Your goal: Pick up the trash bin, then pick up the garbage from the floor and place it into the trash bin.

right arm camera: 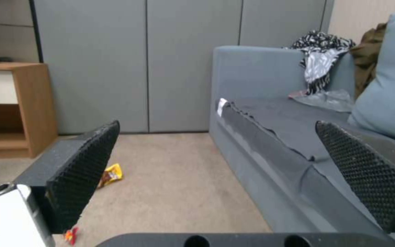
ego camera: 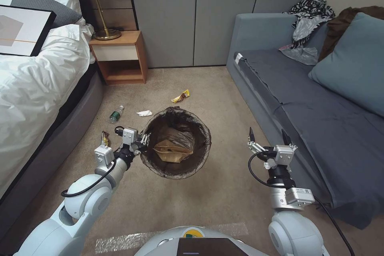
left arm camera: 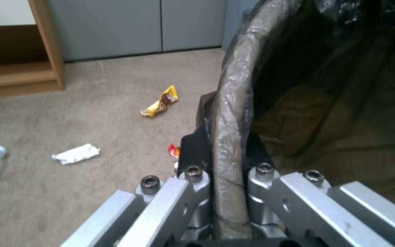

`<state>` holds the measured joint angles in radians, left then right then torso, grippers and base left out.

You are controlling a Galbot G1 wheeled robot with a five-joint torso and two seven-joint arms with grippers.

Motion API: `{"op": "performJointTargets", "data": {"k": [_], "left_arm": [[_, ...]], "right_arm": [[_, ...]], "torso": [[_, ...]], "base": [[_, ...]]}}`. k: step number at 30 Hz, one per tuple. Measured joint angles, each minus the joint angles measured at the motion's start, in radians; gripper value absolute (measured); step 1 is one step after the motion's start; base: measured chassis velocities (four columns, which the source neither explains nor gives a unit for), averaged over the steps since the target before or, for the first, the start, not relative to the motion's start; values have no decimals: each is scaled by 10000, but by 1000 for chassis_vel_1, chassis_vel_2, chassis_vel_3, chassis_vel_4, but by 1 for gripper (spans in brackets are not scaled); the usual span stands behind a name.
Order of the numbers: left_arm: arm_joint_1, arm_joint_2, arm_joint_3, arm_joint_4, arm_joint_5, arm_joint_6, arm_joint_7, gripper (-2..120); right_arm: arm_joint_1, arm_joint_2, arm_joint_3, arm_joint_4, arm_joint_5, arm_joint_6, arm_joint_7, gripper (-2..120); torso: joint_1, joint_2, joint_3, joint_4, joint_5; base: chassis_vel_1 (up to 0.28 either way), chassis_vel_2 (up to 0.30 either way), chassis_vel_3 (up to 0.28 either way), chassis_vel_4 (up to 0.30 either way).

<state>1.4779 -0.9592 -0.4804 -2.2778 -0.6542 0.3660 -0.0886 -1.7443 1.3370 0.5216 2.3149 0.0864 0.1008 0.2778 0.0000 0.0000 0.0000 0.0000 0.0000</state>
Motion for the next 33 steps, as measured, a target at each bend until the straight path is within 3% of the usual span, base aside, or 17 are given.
{"op": "performJointTargets", "data": {"k": [33], "left_arm": [[51, 16, -169, 0, -26, -51, -147, 4]], "right_arm": [[-13, -26, -62, -33, -17, 120, -121, 100]], "torso": [[1, -1, 2, 0, 0]], "base": [[-149, 147, 151, -148]]}}
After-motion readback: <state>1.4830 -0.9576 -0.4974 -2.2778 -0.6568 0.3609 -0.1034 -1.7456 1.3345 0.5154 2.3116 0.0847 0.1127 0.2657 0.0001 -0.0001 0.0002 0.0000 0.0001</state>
